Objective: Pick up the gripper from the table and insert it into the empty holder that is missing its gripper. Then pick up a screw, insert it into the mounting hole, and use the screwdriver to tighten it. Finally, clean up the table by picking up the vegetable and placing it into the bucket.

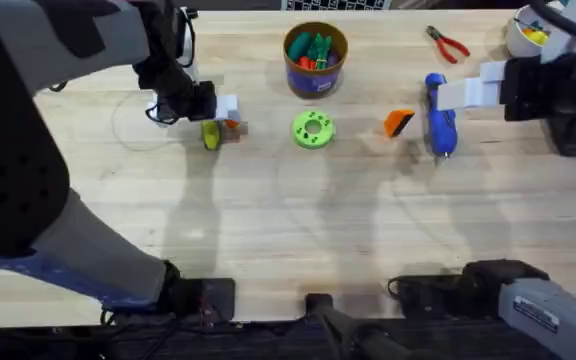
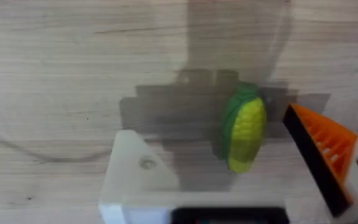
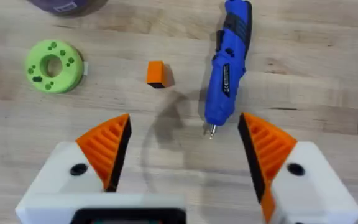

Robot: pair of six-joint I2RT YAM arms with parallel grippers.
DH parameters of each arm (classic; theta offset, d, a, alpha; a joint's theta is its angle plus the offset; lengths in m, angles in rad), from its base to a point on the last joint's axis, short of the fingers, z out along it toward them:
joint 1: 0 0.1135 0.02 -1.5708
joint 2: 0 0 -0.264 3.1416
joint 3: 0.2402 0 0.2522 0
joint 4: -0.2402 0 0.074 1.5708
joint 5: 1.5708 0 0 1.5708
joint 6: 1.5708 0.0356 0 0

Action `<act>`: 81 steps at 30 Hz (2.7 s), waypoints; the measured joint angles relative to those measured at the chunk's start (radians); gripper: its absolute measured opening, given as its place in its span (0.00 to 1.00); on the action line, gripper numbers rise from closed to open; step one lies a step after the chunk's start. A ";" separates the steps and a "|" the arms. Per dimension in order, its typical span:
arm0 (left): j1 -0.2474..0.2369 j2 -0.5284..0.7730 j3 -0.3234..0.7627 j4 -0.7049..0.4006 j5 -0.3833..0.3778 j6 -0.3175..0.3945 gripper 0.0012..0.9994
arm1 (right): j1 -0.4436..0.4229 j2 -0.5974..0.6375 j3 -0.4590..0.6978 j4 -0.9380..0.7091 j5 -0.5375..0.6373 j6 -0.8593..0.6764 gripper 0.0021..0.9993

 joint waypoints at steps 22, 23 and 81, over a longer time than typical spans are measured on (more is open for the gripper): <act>-0.009 0.017 0.015 0.000 0.012 0.007 0.02 | 0.000 0.000 0.000 -0.001 0.000 0.000 0.99; -0.009 0.016 0.015 0.000 0.012 0.007 0.02 | 0.000 0.000 0.000 -0.001 0.000 0.000 0.99; -0.007 -0.605 0.013 -0.711 -0.117 -0.022 0.99 | 0.000 0.000 0.000 -0.154 0.000 0.000 0.99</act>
